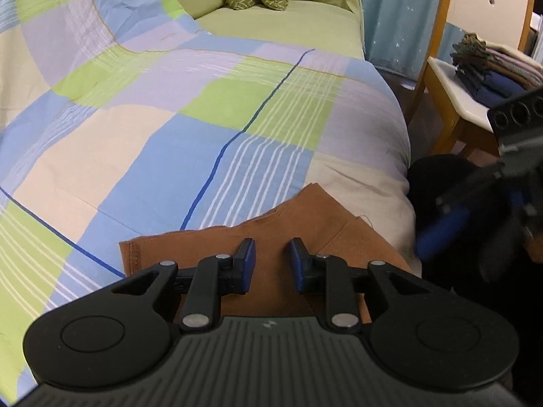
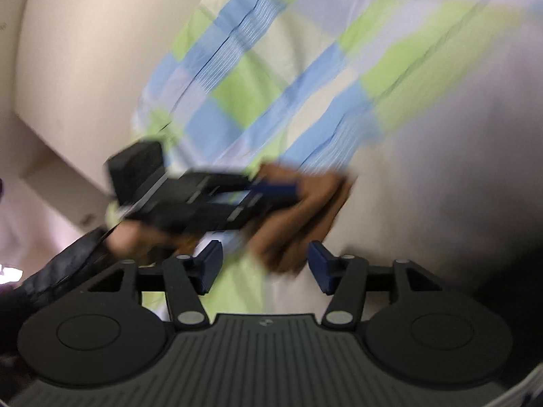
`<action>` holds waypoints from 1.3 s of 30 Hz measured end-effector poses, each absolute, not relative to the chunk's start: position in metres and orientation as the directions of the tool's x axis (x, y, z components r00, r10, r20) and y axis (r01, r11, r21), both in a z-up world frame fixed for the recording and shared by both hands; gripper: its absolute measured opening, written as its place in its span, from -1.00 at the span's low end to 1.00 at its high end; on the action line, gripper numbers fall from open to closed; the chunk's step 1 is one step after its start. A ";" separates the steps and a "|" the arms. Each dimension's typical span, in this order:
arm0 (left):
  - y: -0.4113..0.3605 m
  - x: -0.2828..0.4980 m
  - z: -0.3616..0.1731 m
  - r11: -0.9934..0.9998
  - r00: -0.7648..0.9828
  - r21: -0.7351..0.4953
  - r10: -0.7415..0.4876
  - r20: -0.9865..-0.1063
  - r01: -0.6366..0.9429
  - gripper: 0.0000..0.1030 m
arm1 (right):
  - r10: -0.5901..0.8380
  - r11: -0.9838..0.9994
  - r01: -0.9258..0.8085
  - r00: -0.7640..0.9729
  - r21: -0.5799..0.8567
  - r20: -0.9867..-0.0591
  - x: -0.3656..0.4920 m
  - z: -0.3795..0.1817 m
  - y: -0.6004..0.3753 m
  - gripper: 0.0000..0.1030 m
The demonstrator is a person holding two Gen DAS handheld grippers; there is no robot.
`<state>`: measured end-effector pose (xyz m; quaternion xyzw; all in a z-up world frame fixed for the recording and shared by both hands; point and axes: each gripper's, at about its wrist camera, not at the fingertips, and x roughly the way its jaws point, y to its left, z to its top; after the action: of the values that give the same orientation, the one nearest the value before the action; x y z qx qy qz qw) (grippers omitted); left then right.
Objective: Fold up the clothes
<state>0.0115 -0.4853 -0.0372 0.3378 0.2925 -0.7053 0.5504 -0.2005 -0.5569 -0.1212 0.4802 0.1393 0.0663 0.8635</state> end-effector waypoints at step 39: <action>-0.498 0.016 -0.048 -0.416 -0.407 -0.202 -0.497 -0.767 0.887 -0.36 | 0.328 0.473 -0.027 0.933 0.880 -0.148 -0.164 -0.140 -0.533 0.71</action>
<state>0.0160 -0.4977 -0.0478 0.3159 0.3088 -0.7799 0.4434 -0.1639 -0.5327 -0.1402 0.5023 0.1497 0.1049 0.8451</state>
